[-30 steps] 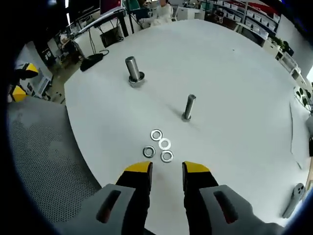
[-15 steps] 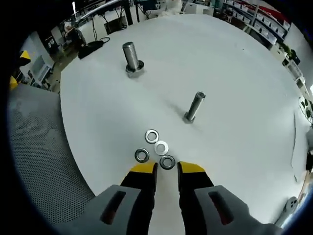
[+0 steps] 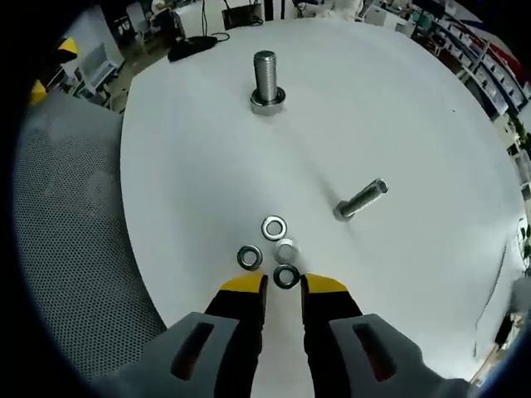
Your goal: Place the washer onto the threaded stud by aligning its center hole with the stud, sliding it down to the base, and recovering from edge contact or off-axis alignment until the washer reaches the visible bottom stop.
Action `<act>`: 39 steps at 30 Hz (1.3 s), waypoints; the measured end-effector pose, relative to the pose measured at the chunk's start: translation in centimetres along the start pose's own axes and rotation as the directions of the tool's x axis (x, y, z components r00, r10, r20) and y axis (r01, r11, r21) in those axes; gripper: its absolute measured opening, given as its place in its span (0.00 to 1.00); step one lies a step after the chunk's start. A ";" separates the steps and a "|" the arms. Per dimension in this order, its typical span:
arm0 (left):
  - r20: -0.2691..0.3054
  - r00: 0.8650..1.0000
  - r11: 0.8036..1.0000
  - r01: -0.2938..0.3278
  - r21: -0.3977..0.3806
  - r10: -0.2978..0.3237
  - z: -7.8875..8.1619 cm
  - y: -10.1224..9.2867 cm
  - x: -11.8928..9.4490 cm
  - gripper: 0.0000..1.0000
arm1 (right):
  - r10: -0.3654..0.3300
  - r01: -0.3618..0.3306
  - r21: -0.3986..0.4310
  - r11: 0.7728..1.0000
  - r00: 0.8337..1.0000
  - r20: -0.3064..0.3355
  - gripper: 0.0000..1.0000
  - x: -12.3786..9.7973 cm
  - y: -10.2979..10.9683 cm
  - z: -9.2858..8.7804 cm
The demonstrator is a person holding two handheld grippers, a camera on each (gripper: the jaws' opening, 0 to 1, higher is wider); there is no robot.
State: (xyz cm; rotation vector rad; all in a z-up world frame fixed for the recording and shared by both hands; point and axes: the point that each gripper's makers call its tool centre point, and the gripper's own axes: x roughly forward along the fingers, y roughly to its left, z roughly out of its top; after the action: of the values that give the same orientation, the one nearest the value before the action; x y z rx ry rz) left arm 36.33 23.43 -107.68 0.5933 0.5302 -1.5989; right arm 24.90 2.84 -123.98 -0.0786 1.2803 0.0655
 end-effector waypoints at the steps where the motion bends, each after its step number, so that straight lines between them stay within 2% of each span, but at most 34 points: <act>1: -0.002 1.000 1.000 0.000 0.001 0.000 0.0 0.0 0.0 0.25 | 0.002 -0.003 -0.045 0.999 1.000 -0.010 0.18 0.0 0.2 0.0; 3: 0.000 1.000 1.000 0.000 0.004 0.000 0.0 -0.1 0.0 0.25 | 0.006 -0.010 -0.124 0.992 0.999 -0.032 0.17 0.1 0.1 0.3; 7: 0.002 1.000 1.000 -0.001 0.003 0.001 0.0 0.0 0.1 0.25 | 0.021 -0.023 -0.041 0.999 0.998 -0.052 0.16 0.7 -0.2 0.2; 10: 0.004 1.000 1.000 0.001 0.004 -0.001 0.0 0.0 0.1 0.25 | 0.015 -0.017 -0.029 0.999 0.998 -0.062 0.16 0.4 0.6 0.0; 14: 0.004 1.000 1.000 0.002 0.003 -0.002 -0.1 0.0 0.1 0.25 | 0.004 -0.007 -0.038 0.999 0.997 -0.082 0.15 0.1 0.6 -0.1; 16: 0.004 1.000 1.000 0.001 0.007 -0.001 -0.1 0.0 0.1 0.25 | 0.000 -0.001 -0.017 1.000 0.996 -0.086 0.15 0.0 0.3 0.1; 22: 0.006 1.000 1.000 -0.001 0.013 0.001 0.1 -0.1 0.0 0.26 | -0.019 0.019 -0.001 1.000 0.998 -0.052 0.14 0.0 0.4 0.0; 31: 0.013 1.000 1.000 -0.003 0.012 0.003 0.2 0.0 -0.1 0.25 | -0.028 0.026 0.105 0.994 1.000 0.014 0.14 -0.3 0.8 -0.2; 34: 0.015 1.000 1.000 -0.001 0.013 0.001 0.1 0.1 0.0 0.25 | -0.027 0.025 0.139 0.990 1.000 0.006 0.14 -0.6 0.5 -0.8; 39: 0.017 1.000 1.000 -0.008 0.009 0.008 0.1 0.1 -0.1 0.25 | -0.035 0.032 0.154 0.988 0.999 0.015 0.14 -1.7 0.1 -0.8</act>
State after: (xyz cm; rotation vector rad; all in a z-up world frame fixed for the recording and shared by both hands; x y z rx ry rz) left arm 36.48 23.43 -107.49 0.5875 0.5082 -1.5979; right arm 23.69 2.87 -122.61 0.0333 1.2622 -0.0615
